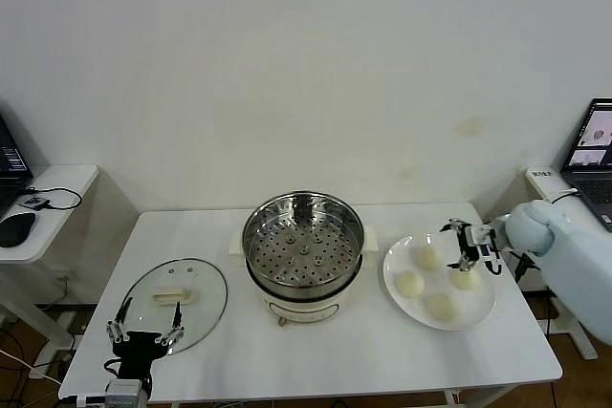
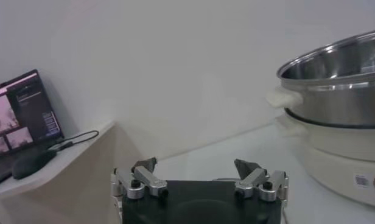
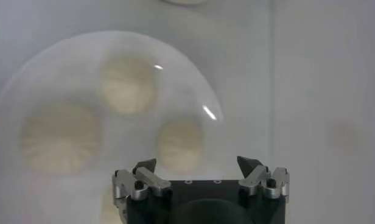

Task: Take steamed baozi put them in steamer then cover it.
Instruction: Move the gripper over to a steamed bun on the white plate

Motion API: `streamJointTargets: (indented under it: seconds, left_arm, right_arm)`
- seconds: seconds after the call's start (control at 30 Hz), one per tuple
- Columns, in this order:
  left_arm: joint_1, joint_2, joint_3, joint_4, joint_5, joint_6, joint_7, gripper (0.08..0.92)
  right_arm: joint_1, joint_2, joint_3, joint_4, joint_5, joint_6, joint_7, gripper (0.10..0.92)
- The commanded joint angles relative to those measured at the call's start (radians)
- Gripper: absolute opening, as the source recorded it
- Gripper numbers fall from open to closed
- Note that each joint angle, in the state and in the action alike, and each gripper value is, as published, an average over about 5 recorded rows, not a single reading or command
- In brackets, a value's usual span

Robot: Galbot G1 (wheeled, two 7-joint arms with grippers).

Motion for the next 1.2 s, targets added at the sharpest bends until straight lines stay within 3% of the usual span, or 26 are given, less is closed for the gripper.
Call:
streamJointTargets:
  seconds: [0.03, 0.7, 1.2]
  left_arm:
    - [-0.003, 0.001, -0.012, 0.001, 0.009, 0.007, 0.000, 0.823]
    - [0.001, -0.004, -0.024, -0.005, 0.018, -0.002, -0.003, 0.823]
    - [-0.006, -0.008, -0.023, 0.003, 0.027, -0.009, -0.007, 0.823]
  right_arm:
    - [0.125, 0.086, -0.151, -0.151, 0.002, 0.018, -0.059, 0.823]
    - [0.109, 0.227, -0.096, -0.320, -0.062, 0.016, -0.032, 0.815]
    - [0.106, 0.243, -0.098, -0.329, -0.060, 0.010, -0.042, 0.640]
